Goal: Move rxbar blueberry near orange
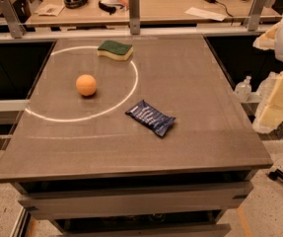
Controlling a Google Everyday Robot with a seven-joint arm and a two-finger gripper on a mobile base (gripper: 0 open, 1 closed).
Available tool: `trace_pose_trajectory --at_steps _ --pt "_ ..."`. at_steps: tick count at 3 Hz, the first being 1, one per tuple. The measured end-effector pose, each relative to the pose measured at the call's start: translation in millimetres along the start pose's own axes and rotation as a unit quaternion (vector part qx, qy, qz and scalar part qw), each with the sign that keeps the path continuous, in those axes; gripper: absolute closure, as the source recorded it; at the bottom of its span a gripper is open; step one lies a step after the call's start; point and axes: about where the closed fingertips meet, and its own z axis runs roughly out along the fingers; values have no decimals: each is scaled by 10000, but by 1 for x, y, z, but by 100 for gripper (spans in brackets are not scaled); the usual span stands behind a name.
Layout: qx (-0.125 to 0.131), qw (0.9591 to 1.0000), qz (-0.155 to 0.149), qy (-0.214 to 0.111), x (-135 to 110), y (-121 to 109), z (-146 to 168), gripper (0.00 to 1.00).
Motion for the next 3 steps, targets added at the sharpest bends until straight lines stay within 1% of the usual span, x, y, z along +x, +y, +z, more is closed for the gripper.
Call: trace_pose_trajectory --at_steps 1,2,3 --pt "34 10000 38 -15 -2 0 0 0" --pt "-1 9993 345 -164 -8 1 13 0" --pt "-100 9967 720 -359 -16 3 34 0"
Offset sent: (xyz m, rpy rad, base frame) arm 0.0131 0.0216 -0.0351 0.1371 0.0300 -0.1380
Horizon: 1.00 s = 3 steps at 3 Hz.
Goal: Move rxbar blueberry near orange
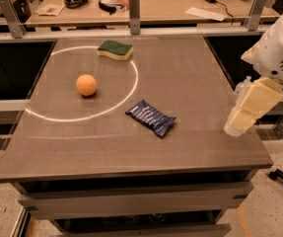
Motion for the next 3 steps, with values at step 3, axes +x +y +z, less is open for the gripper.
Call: trace_pose_trajectory --at_steps 3 --pt "-278 9952 758 -560 -21 9 38 0"
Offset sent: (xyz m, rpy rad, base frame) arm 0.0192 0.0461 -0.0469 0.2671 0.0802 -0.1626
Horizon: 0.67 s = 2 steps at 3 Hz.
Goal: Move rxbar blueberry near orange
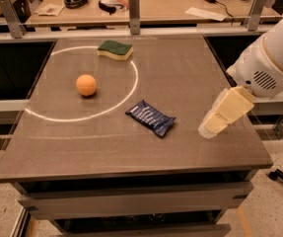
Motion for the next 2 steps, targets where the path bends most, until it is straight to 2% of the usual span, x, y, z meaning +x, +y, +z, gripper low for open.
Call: trace_pose_trajectory --at_steps 1,2 --pt "62 9996 169 218 -5 4 3 0" --pt "143 9972 561 466 -20 17 17 0"
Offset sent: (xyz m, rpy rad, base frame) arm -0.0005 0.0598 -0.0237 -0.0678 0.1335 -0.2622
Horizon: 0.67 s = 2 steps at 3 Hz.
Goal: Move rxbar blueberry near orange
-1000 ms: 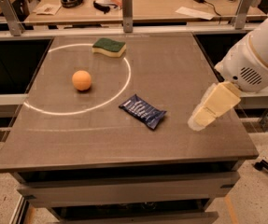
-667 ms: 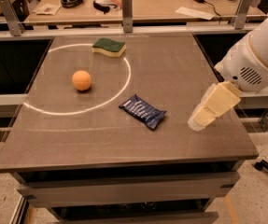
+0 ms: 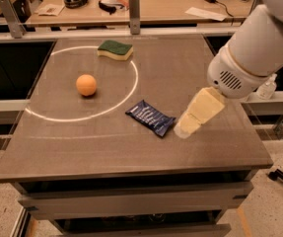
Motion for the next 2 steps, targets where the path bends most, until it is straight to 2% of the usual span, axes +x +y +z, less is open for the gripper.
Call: trace_pose_trajectory --at_steps 1,2 --pt "-231 9993 278 -49 -22 26 22 0" --pt "-507 9980 174 -336 -38 44 36 0"
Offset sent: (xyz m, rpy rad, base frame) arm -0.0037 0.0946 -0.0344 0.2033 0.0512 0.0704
